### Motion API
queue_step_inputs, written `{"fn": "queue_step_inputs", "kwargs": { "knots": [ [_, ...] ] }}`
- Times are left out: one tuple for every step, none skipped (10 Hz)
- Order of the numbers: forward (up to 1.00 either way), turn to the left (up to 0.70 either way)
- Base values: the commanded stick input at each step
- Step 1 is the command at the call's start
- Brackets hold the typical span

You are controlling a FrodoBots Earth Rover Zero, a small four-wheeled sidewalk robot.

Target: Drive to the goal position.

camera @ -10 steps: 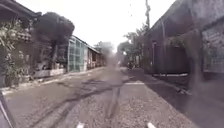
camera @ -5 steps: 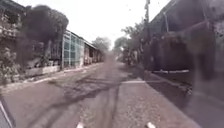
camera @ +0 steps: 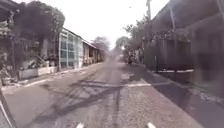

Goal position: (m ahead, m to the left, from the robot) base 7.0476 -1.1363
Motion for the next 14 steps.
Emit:
{"fn": "queue_step_inputs", "kwargs": {
  "knots": [
    [0.7,-0.07],
    [0.7,-0.14],
    [0.7,-0.14],
    [0.7,-0.14],
    [0.7,-0.14],
    [0.7,-0.14],
    [0.7,-0.14],
    [0.7,-0.13],
    [0.7,-0.09],
    [0.7,0.01],
    [0.7,0.01],
    [0.7,0.01],
    [0.7,0.01],
    [0.7,0.01]
  ]
}}
